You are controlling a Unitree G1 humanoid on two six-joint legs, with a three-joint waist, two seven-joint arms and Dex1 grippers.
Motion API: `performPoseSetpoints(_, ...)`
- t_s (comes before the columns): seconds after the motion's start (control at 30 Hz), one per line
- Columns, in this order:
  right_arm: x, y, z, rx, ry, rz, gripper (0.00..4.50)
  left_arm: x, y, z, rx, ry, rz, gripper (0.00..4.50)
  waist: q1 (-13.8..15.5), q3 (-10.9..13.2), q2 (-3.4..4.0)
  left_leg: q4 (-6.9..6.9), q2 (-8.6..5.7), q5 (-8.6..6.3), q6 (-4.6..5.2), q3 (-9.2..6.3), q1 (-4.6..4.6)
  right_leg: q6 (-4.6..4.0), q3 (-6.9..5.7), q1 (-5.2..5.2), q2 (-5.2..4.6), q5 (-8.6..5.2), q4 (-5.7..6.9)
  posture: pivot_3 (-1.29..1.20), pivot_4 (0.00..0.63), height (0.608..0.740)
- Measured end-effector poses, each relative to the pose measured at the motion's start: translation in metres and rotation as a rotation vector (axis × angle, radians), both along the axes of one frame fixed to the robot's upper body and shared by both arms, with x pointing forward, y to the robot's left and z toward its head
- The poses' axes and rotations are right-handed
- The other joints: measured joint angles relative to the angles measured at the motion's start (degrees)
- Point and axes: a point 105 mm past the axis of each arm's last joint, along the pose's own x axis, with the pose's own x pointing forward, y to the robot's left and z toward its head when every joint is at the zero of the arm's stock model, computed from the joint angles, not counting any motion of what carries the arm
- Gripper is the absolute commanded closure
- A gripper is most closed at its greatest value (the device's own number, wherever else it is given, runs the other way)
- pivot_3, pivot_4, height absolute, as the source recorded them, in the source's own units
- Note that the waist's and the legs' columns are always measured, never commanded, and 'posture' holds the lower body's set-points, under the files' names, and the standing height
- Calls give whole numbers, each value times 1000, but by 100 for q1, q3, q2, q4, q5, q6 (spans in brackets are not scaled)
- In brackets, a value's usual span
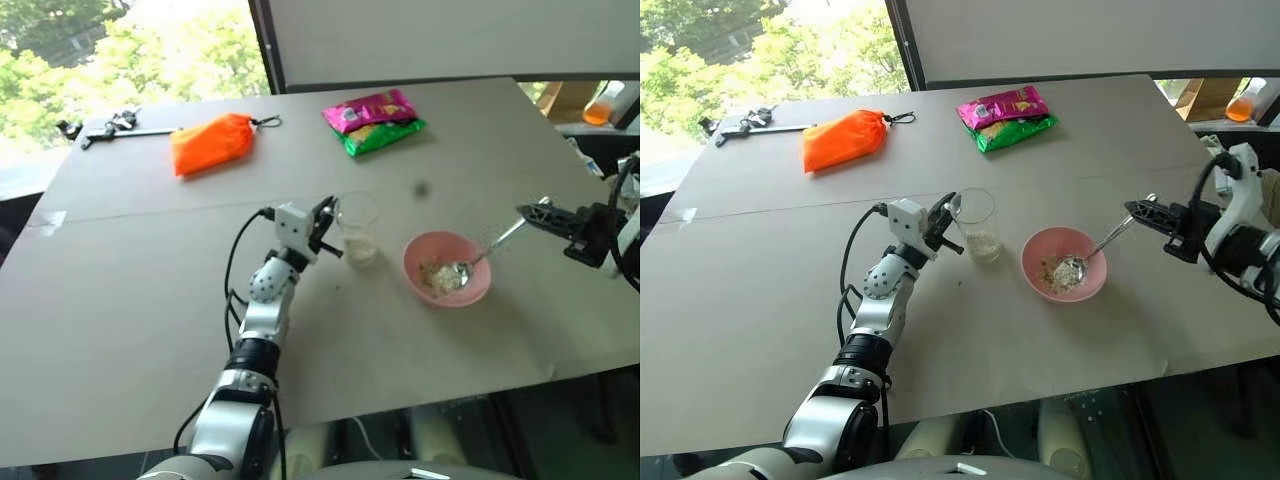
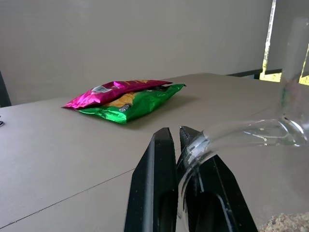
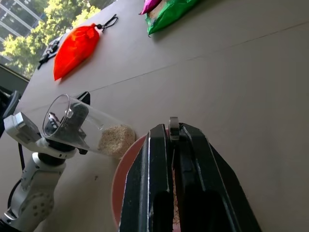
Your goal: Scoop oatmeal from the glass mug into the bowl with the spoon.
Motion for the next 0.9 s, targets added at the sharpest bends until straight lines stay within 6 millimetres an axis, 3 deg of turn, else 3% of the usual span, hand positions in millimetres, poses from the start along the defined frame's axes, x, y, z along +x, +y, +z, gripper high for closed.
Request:
performPoseSetpoints(0.27,7,25,5,-351,-138,144,4500,0,-5,1,-1,-4,-13,4444,86,3,-4,6,-1,0,-2,-10,-10,3,-12,-4,-4,1,-5,0,150,740)
performPoseSetpoints(0.5,10,39,28,-675,-332,265,4500,0,-5,1,-1,-10,-11,4444,95,5,-1,4,-1,2,-9,-23,-20,2,-25,-10,-6,1,-17,0,150,740)
performPoseSetpoints(0.67,10,51,36,-610,-360,320,4500,0,-5,2,-2,-11,-10,4444,102,7,-8,4,-1,2,-9,-28,-23,1,-26,-8,-10,1,-22,0,150,740)
performPoseSetpoints(0.77,17,40,25,-474,-270,274,4500,0,-6,2,-1,-15,-12,4444,114,10,-14,9,-3,9,-21,-36,-36,0,-17,-11,-14,3,-24,0,150,740)
performPoseSetpoints(0.9,24,27,32,-219,-213,186,4500,-1,-6,2,-1,-17,-10,4444,111,10,-12,6,-4,10,-23,-38,-39,0,-9,-19,-13,3,-21,0,150,740)
